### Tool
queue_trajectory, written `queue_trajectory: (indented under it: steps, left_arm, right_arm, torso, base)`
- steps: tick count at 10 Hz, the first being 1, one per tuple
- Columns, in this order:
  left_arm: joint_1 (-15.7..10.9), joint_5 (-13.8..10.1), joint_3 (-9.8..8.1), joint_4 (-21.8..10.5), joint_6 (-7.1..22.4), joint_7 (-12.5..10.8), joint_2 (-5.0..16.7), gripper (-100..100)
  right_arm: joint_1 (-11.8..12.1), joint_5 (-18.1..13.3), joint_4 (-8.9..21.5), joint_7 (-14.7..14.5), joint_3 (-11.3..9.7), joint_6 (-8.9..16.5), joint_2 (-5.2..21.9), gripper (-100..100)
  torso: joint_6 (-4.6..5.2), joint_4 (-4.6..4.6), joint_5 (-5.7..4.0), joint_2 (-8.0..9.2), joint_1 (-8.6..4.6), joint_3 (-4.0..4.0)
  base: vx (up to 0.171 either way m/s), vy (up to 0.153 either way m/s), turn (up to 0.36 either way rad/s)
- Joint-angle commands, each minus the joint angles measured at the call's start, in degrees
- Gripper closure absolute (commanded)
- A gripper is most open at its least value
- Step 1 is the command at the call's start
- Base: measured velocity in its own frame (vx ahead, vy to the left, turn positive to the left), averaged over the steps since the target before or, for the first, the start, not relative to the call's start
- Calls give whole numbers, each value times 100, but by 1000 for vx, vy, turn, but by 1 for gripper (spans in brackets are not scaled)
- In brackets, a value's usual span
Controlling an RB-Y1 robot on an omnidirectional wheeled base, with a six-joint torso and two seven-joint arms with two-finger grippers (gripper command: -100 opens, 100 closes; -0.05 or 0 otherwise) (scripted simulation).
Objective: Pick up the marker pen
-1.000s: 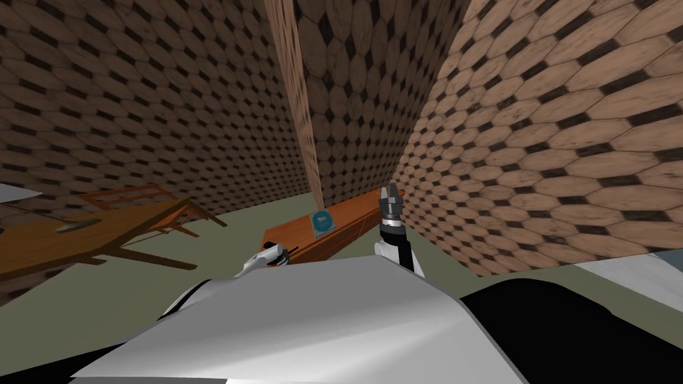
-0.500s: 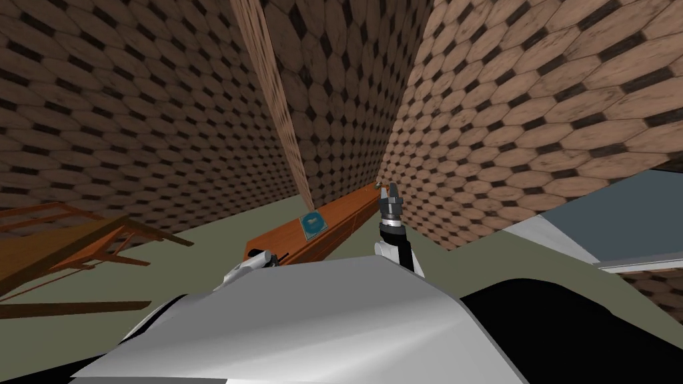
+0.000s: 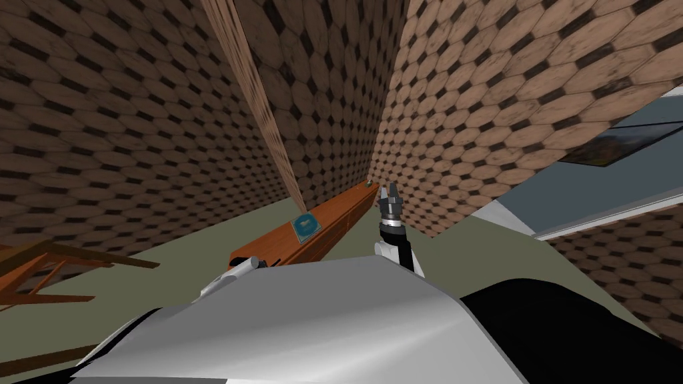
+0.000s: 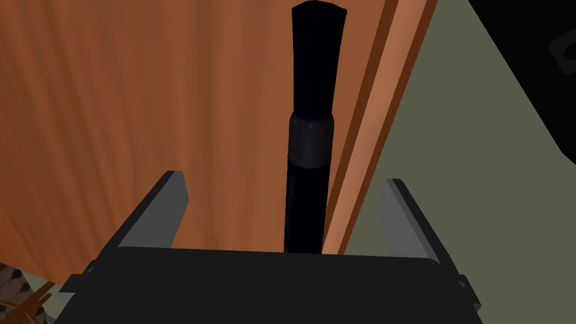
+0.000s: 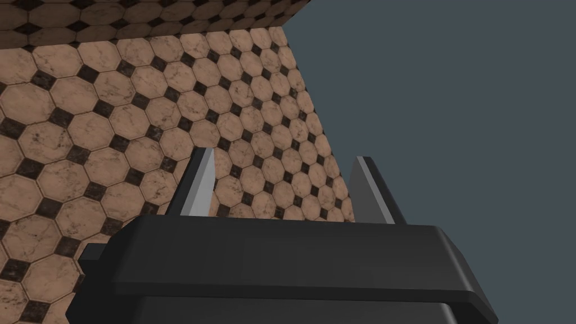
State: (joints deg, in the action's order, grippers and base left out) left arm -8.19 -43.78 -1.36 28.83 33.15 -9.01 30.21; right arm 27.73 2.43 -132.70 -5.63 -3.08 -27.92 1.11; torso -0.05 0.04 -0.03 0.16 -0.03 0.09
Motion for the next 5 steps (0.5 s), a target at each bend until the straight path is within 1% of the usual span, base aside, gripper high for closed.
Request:
queue_trajectory:
  steps: [1,2,3,5]
  left_arm:
    - [206,-187,26,221,20,-129,137,-100]
    - [169,-90,29,146,10,-76,85,-100]
    - [185,-94,34,174,22,-114,91,100]
    - [199,-98,43,161,52,-111,59,100]
  right_arm:
    - [0,0,0,0,0,0,0,0]
    - [0,0,0,0,0,0,0,0]
    - [2,0,0,0,1,0,0,0]
    - [2,0,0,0,1,0,0,0]
  torso:
    - [0,0,0,0,0,0]
    - [11,11,-1,-5,4,3]
    - [8,9,1,-14,12,-2]
    - [13,13,-3,-36,44,-11]
  base:
    - [-36,-34,-333]
    - [-16,-10,-47]
    - [-8,-9,15]
    - [-5,-7,2]
